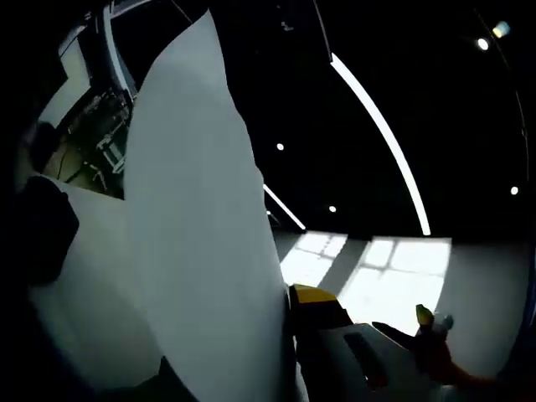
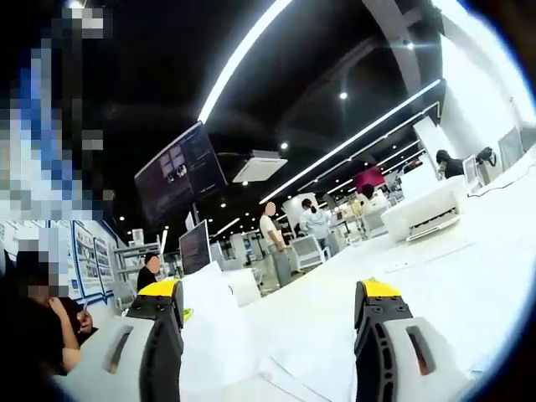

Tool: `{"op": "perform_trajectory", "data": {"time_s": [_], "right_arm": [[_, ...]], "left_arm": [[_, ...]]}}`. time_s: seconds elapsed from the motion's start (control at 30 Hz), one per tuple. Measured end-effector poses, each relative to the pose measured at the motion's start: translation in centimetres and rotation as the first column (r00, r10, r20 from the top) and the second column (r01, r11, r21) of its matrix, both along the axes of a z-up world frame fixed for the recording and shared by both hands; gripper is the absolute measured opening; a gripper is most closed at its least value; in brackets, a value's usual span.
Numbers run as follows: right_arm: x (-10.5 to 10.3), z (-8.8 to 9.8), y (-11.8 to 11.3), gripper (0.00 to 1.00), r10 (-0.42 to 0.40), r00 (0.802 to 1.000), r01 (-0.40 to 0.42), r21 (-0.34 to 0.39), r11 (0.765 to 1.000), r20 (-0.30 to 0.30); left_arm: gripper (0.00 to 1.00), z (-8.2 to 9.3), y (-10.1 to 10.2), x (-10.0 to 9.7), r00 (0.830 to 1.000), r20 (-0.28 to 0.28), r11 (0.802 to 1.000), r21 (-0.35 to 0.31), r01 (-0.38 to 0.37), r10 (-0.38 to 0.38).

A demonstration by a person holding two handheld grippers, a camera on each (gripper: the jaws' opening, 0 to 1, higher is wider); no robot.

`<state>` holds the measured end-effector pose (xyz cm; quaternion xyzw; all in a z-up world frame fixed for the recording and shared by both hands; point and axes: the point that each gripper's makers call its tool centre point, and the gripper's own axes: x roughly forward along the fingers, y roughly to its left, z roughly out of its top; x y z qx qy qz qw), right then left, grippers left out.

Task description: Organize the stack of printing papers by aligning and flattening the scattered papers on the table

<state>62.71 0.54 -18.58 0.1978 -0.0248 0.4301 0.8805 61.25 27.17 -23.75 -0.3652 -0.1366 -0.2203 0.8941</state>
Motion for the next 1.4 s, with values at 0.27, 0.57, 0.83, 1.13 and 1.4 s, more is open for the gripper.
{"op": "perform_trajectory", "data": {"time_s": [0.27,0.57,0.83,1.13,1.4], "right_arm": [[1.0,-1.2,-0.4,0.9,-0.017,0.999,0.016,-0.006,1.0,-0.04],[2.0,-2.8,-0.8,0.9,-0.036,0.996,0.033,-0.039,0.999,-0.076],[3.2,-4.5,-1.8,0.9,-0.076,0.992,0.068,-0.082,0.994,-0.103],[4.0,-6.2,-2.5,0.9,-0.117,0.987,0.103,-0.12,0.987,-0.108],[4.2,-7.7,-2.9,0.9,-0.122,0.983,0.106,-0.124,0.987,-0.134]], "left_arm": [[0.07,0.0,0.0,0.0,1.0,-0.001,1.0,-0.003,0.001,-0.001],[0.07,-0.1,-0.4,-0.1,1.0,-0.004,1.0,0.018,-0.003,0.003],[0.07,-0.1,-0.2,-0.1,1.0,-0.004,1.0,0.016,-0.004,0.004],[0.08,-0.1,-0.2,-0.1,1.0,-0.004,1.0,0.01,-0.004,0.004],[0.08,0.0,-0.2,-0.2,1.0,-0.002,1.0,0.005,-0.002,0.002]]}}
